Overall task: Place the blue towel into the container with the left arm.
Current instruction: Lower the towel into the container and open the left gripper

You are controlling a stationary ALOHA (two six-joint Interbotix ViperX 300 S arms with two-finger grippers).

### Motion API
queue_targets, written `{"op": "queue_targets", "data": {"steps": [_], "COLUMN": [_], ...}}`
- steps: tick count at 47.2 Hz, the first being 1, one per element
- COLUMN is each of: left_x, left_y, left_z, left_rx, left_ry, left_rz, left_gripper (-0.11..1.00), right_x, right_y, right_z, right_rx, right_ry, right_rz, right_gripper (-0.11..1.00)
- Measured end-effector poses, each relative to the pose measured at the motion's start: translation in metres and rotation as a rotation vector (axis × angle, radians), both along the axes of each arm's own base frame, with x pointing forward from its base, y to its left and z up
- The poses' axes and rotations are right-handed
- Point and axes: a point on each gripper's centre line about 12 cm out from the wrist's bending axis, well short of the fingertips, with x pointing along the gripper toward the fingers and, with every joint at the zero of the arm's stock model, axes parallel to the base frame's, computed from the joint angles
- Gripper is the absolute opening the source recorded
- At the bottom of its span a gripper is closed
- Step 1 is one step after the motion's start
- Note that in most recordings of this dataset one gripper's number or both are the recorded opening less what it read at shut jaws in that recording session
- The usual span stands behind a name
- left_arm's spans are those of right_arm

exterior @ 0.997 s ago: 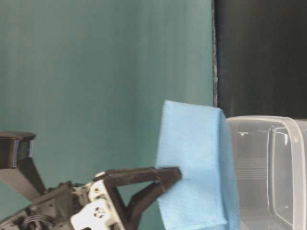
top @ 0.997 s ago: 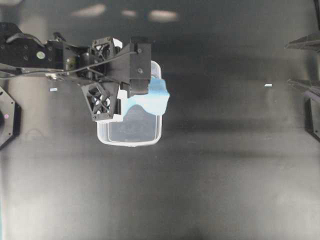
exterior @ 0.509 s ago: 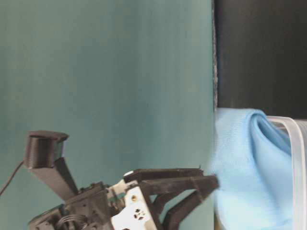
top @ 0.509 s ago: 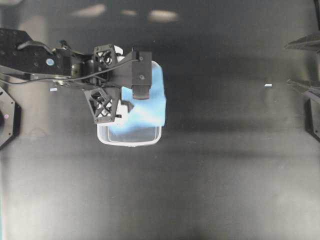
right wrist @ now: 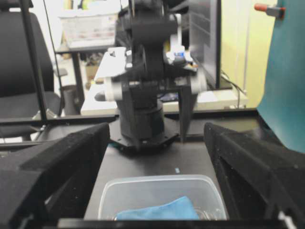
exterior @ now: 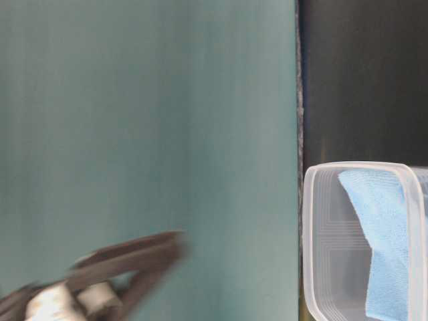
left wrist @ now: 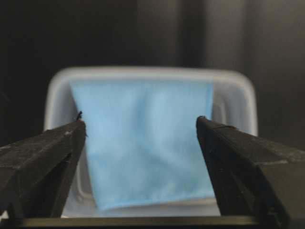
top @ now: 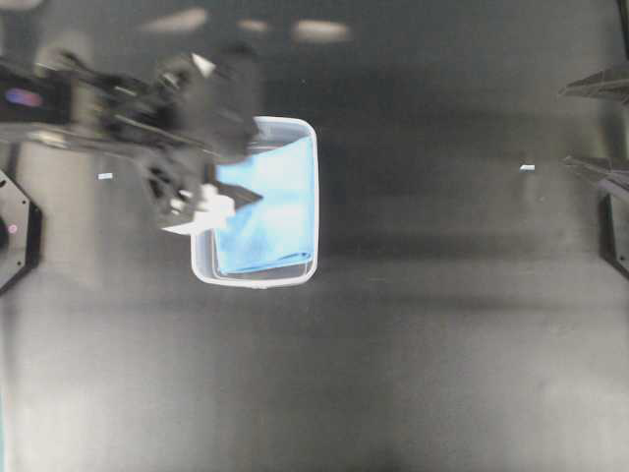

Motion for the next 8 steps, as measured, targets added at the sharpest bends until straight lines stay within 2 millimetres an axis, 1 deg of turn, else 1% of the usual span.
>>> {"op": "queue_targets", "data": {"steps": [4, 6, 8], "left_x": [-0.019, -0.027, -0.036], "left_y": [-0.004, -0.007, -0.009], "left_z": [0.024, 0.033, 0.038], "left_rx": [0.006, 0.008, 0.01], "left_ry": [-0.104, -0.152, -0.19], "left_rz": [-0.011, -0.018, -0.024], "left_gripper": [0.9, 0.9, 0.9], "right_x": [0.0, 0.0, 0.0], "right_y": [0.0, 0.0, 0.0], "right_z": [-0.001, -0.001, -0.001], "right_rx": [0.0, 0.0, -0.001], "right_ry": [0.003, 0.002, 0.003], "right_rz": [0.0, 0.0, 0.0], "right_gripper": [0.78, 0.78, 0.78]}}
